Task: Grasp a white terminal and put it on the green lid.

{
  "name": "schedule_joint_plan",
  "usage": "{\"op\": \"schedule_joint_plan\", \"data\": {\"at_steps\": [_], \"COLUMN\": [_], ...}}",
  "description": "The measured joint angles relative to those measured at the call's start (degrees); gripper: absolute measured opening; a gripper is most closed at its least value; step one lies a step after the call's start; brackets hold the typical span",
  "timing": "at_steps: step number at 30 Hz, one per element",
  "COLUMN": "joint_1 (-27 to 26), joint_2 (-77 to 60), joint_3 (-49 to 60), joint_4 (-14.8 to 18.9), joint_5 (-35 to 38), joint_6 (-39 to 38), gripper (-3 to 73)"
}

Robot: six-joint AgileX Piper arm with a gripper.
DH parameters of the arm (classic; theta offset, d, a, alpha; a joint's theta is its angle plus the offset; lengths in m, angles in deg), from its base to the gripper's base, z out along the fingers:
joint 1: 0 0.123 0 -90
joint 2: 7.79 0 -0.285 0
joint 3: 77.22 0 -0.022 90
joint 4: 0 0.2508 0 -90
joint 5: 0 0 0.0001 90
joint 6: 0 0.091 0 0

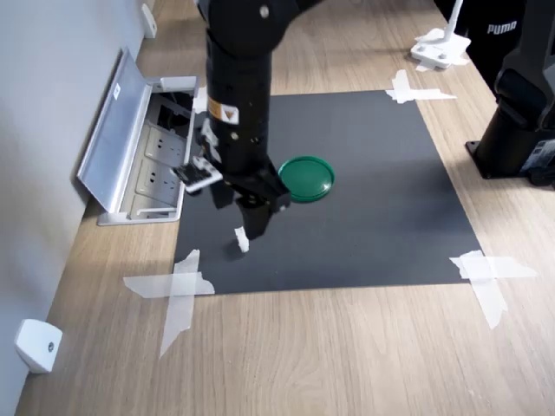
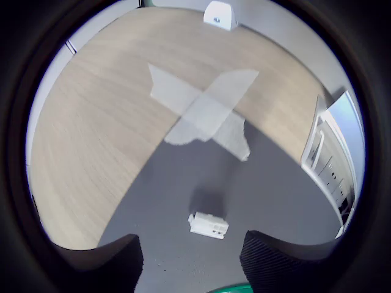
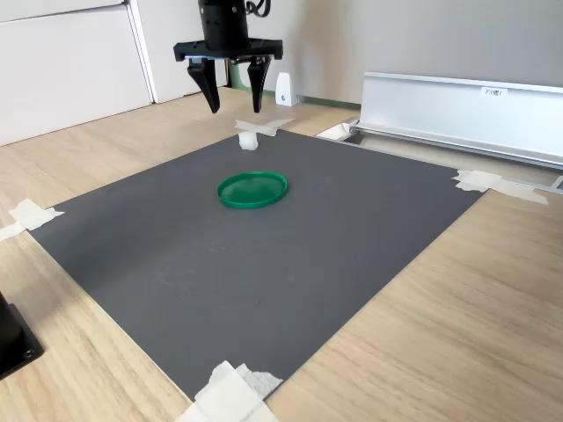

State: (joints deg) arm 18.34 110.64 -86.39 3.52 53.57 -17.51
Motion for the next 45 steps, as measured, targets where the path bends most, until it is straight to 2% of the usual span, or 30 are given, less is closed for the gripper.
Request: {"op": "schedule_joint_plan", "data": {"at_steps": [8,28,31,33,39,45], "joint_1": [0.0,0.0,0.0,0.0,0.0,0.0], "joint_2": [1.5,6.0,6.0,6.0,6.0,5.9], "joint_3": [1.3,1.3,1.3,1.3,1.3,1.3], "joint_4": [-1.5,-1.8,-2.0,-2.1,-2.1,-2.1], "joint_5": [-3.7,-6.2,-6.2,-6.3,-6.3,-5.6], "joint_6": [1.6,4.0,3.9,3.5,3.0,0.7], "gripper": [67.0,64.1,60.7,55.9,30.4,30.2]}}
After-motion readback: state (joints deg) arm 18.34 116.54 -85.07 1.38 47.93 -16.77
